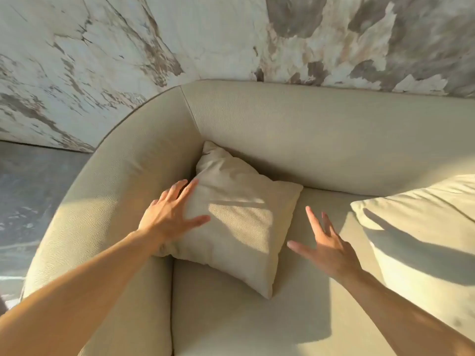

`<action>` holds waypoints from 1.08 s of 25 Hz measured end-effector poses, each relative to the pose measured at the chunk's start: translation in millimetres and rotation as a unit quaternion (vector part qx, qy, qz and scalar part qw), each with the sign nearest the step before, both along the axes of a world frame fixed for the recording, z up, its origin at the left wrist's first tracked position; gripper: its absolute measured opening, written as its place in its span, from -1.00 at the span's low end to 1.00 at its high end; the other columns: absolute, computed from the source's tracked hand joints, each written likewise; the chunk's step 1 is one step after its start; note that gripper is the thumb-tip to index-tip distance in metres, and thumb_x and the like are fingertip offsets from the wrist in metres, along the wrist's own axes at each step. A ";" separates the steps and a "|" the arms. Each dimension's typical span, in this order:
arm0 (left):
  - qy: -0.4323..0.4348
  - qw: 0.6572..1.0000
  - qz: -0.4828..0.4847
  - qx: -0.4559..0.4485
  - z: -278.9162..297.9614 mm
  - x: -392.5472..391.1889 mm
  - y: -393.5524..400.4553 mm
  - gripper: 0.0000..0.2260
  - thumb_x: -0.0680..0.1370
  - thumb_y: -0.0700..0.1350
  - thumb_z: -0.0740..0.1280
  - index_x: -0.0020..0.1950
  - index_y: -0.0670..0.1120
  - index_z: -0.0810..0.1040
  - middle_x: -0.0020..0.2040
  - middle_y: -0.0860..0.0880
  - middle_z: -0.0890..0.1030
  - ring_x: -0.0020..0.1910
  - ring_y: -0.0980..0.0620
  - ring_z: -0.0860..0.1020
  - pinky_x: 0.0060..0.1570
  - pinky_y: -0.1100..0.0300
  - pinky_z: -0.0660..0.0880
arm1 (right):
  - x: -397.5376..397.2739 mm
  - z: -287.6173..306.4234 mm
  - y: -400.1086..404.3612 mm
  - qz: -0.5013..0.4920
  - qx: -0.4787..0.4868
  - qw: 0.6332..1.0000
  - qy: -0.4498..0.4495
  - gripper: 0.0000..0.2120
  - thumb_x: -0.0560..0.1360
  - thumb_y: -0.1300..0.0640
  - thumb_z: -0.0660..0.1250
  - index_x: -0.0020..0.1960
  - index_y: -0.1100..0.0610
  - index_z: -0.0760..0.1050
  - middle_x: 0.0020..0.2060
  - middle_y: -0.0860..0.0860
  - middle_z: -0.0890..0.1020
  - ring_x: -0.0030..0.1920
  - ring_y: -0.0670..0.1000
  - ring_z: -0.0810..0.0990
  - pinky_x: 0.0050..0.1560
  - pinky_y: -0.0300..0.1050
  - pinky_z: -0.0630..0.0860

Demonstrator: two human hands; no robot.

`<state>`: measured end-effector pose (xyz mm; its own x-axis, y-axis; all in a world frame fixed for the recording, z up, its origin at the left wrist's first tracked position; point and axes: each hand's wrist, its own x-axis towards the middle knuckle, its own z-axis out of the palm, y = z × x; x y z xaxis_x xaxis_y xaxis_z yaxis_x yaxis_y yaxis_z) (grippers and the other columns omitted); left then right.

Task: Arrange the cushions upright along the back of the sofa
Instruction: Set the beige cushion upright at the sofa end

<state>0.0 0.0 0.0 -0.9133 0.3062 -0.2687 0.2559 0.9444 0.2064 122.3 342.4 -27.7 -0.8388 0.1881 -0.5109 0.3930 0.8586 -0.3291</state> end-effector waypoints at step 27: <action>-0.108 0.953 0.162 0.230 -76.2 -31.8 33.0 0.00 0.25 0.05 0.60 0.45 0.21 -0.03 0.40 -0.03 0.40 0.11 -0.05 0.54 0.06 0.01 0.56 | -76.1 -80.7 -5.9 -0.198 -0.292 0.931 0.091 0.42 -0.05 -0.25 0.65 0.51 -0.32 -0.24 0.57 -0.07 0.07 0.55 -0.04 0.04 0.51 0.06 0.10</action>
<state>-31.8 33.0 -76.2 -0.9183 0.1488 -0.3669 -0.1293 0.7632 0.6331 46.3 336.6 -108.3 -0.8454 0.2352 -0.4796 0.5330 0.3128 -0.7862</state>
